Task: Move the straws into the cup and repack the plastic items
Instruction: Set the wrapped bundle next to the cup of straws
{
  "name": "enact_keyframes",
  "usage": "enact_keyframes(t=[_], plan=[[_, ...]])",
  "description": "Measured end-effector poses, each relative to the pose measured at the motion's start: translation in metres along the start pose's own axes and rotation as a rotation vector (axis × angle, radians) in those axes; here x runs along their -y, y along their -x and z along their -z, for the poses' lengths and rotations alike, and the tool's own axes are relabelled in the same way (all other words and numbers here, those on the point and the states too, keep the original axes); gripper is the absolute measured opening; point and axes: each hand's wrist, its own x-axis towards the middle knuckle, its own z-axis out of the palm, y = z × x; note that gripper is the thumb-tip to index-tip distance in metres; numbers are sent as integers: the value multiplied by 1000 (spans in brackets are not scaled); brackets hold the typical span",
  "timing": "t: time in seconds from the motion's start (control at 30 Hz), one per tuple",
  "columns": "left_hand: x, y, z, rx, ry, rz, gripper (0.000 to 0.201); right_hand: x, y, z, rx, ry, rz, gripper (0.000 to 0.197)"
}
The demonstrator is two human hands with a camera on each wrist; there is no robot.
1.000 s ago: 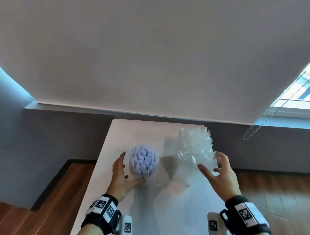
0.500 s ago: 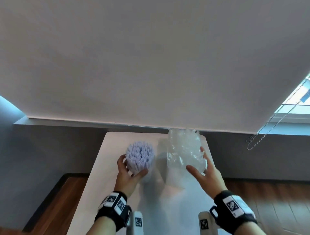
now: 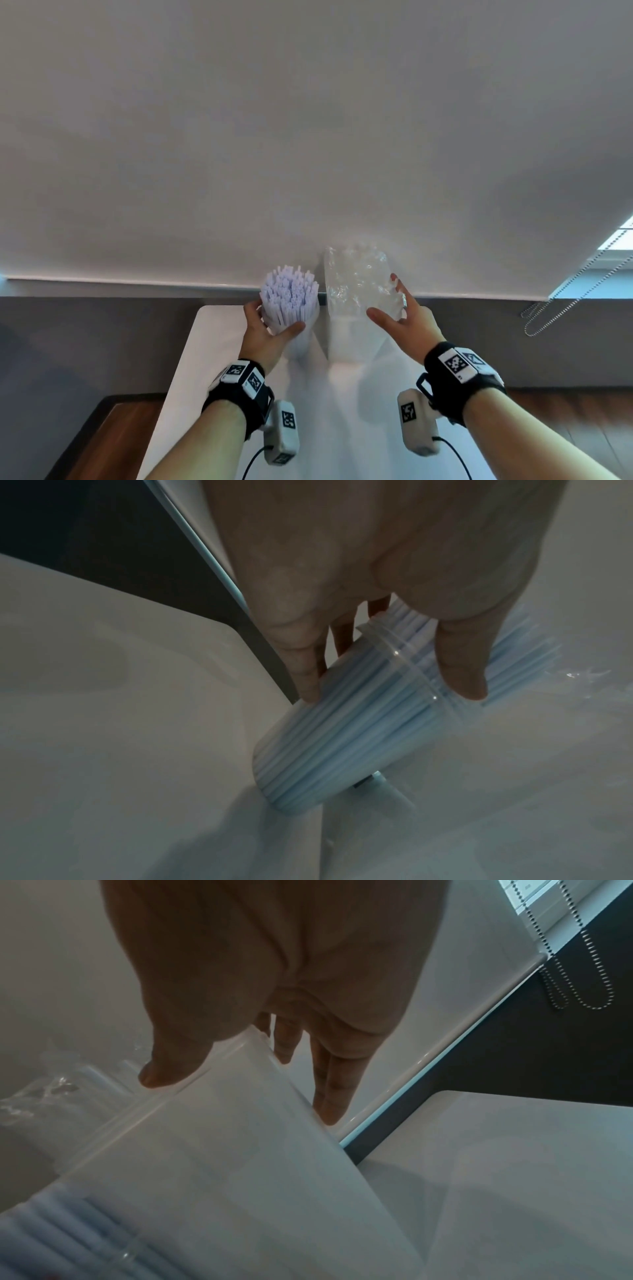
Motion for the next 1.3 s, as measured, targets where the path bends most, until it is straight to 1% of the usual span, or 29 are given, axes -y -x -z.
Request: enact_keyframes(t=[0.2, 0.3, 0.5, 0.7, 0.93, 1.3], plan=[[-4, -16, -1, -23, -6, -7, 85, 7, -7, 1, 19, -7, -12, 90], [-3, -16, -1, -24, -17, -12, 83, 7, -4, 2, 13, 3, -14, 89], [-3, -12, 2, -24, -53, -6, 90, 12, -1, 2, -1, 35, -27, 88], [-5, -6, -1, -33, -99, -23, 76, 18, 5, 1, -12, 67, -37, 88], [-7, -1, -1, -35, -76, -27, 77, 23, 7, 4, 14, 83, -50, 87], [-11, 1, -2, -35, -104, -10, 84, 18, 0, 4, 42, 80, -66, 86]])
